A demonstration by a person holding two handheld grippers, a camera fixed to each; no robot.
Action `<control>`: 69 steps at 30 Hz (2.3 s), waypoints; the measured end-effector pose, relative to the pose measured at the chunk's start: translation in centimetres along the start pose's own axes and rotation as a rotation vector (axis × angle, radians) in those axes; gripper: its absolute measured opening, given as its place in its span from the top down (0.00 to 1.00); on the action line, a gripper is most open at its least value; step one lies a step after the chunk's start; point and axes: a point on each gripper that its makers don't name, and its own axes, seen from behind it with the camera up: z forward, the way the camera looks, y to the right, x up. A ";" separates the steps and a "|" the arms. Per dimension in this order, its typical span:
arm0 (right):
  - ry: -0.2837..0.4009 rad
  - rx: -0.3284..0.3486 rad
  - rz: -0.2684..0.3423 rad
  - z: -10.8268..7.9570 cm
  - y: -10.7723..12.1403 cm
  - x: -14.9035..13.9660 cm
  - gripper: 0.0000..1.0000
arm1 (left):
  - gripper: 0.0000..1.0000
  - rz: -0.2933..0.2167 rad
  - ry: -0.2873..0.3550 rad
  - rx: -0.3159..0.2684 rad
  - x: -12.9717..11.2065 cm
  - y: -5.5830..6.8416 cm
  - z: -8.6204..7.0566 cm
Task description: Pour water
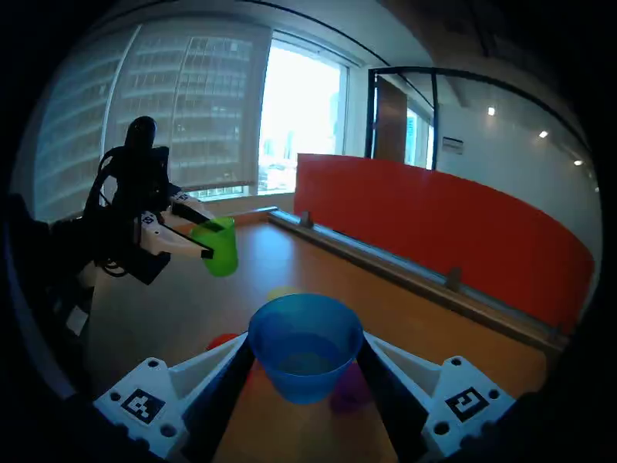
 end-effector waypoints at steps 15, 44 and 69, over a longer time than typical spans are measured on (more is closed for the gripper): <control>0.074 -0.004 -0.008 -0.4 -0.1 2.0 0.09 | 0.14 -0.026 0.094 -0.020 2.2 1.4 -0.7; 0.144 -0.006 -0.017 -0.9 -0.3 3.9 0.09 | 0.14 -0.041 0.214 -0.061 4.0 4.8 -1.5; 0.181 0.001 -0.029 -0.9 -0.7 5.2 0.09 | 0.14 -0.063 0.277 -0.109 4.0 6.9 -1.2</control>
